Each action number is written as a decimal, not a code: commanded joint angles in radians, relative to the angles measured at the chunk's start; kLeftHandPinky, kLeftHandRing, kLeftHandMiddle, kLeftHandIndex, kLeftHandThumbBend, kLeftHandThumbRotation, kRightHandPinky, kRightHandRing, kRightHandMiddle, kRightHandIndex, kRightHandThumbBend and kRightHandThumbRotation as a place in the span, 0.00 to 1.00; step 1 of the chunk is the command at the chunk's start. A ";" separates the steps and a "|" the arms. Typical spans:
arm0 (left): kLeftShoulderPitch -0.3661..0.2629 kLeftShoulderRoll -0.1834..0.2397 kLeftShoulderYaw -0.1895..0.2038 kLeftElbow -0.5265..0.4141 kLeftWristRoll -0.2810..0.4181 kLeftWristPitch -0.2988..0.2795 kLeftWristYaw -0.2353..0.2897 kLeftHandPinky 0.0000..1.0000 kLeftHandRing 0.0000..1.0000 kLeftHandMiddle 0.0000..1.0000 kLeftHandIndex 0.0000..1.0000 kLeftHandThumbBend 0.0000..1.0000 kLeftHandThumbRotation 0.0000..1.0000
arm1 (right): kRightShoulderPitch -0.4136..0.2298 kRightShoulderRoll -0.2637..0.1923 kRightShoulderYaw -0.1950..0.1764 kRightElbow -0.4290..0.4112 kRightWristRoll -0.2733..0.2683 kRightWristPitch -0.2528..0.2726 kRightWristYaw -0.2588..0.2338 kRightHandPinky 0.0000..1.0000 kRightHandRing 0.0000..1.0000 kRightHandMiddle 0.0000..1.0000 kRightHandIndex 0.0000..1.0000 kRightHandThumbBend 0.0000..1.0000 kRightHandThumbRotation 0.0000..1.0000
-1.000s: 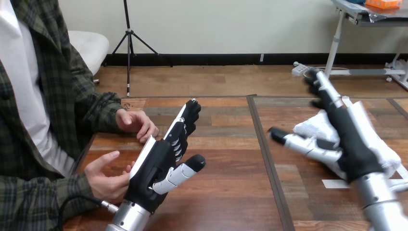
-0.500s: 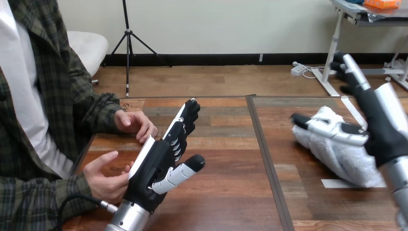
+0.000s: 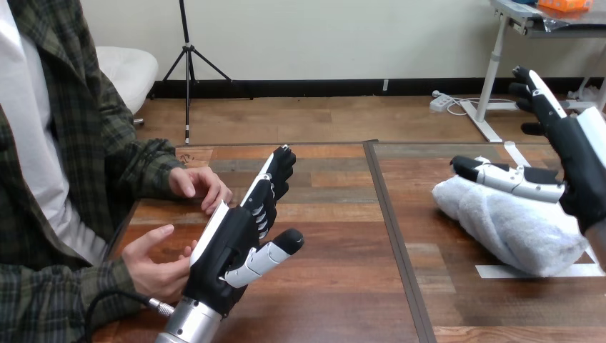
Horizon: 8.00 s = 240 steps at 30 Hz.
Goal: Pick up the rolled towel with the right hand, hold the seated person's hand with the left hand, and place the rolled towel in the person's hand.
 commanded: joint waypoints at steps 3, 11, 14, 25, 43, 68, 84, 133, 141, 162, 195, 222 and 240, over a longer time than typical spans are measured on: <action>-0.043 -0.012 -0.002 -0.015 0.005 -0.024 0.009 1.00 1.00 1.00 1.00 1.00 0.72 | -0.127 -0.072 -0.004 0.059 -0.004 0.024 0.033 0.86 0.94 0.95 0.99 1.00 0.53; -0.039 -0.012 -0.004 -0.016 -0.001 -0.031 0.000 1.00 1.00 1.00 1.00 1.00 0.72 | -0.203 -0.139 0.024 0.153 -0.048 0.067 0.077 0.87 0.94 0.96 0.99 1.00 0.57; -0.037 -0.012 -0.005 -0.017 0.001 -0.035 0.001 1.00 1.00 1.00 1.00 1.00 0.73 | -0.237 -0.159 0.040 0.194 -0.067 0.091 0.093 0.88 0.94 0.96 0.99 1.00 0.59; -0.029 -0.015 -0.007 -0.027 -0.008 -0.036 -0.008 1.00 1.00 1.00 1.00 1.00 0.73 | -0.380 -0.198 0.107 0.414 -0.105 0.117 0.144 0.85 0.94 0.96 0.99 1.00 0.59; -0.012 -0.015 -0.008 -0.059 0.001 -0.046 0.001 1.00 1.00 1.00 1.00 1.00 0.73 | -0.623 -0.185 0.258 0.823 -0.217 0.114 0.188 0.83 0.92 0.95 0.97 1.00 0.55; 0.041 -0.006 -0.006 -0.114 0.002 -0.048 0.009 1.00 1.00 1.00 1.00 1.00 0.73 | -0.808 -0.118 0.430 1.237 -0.317 0.076 0.128 0.62 0.83 0.87 0.96 1.00 0.58; 0.081 0.001 -0.017 -0.178 -0.001 -0.010 0.011 0.99 1.00 1.00 1.00 1.00 0.72 | -0.843 -0.088 0.463 1.342 -0.313 0.066 0.143 0.74 0.89 0.93 0.98 0.97 0.54; 0.134 0.011 -0.035 -0.299 -0.040 0.026 0.011 0.98 1.00 1.00 1.00 1.00 0.69 | -0.806 -0.066 0.603 1.414 -0.424 0.116 -0.053 0.78 0.82 0.81 0.84 1.00 0.43; 0.138 0.016 -0.035 -0.307 -0.047 0.027 0.005 0.98 1.00 1.00 1.00 1.00 0.69 | -0.790 -0.059 0.583 1.414 -0.401 0.116 -0.115 0.46 0.60 0.68 0.73 0.99 0.22; 0.145 0.027 -0.034 -0.329 -0.049 0.039 0.007 0.96 1.00 1.00 1.00 1.00 0.69 | -0.762 -0.064 0.574 1.415 -0.377 0.057 -0.221 0.38 0.50 0.57 0.53 0.84 0.00; 0.142 0.038 -0.033 -0.336 -0.060 0.047 -0.012 0.97 1.00 1.00 1.00 1.00 0.69 | -0.792 -0.113 0.249 1.346 -0.001 -0.129 -0.153 0.04 0.09 0.13 0.13 0.67 0.00; 0.189 0.124 0.057 -0.493 0.444 0.098 0.314 0.93 0.98 1.00 1.00 1.00 0.71 | -0.756 -0.150 0.086 1.231 0.175 -0.217 0.010 0.03 0.07 0.11 0.10 0.63 0.00; 0.244 0.228 0.090 -0.701 0.787 0.253 0.566 0.88 0.95 0.98 0.99 1.00 0.70 | -0.674 -0.132 0.036 1.092 0.255 -0.243 0.073 0.02 0.06 0.09 0.09 0.61 0.00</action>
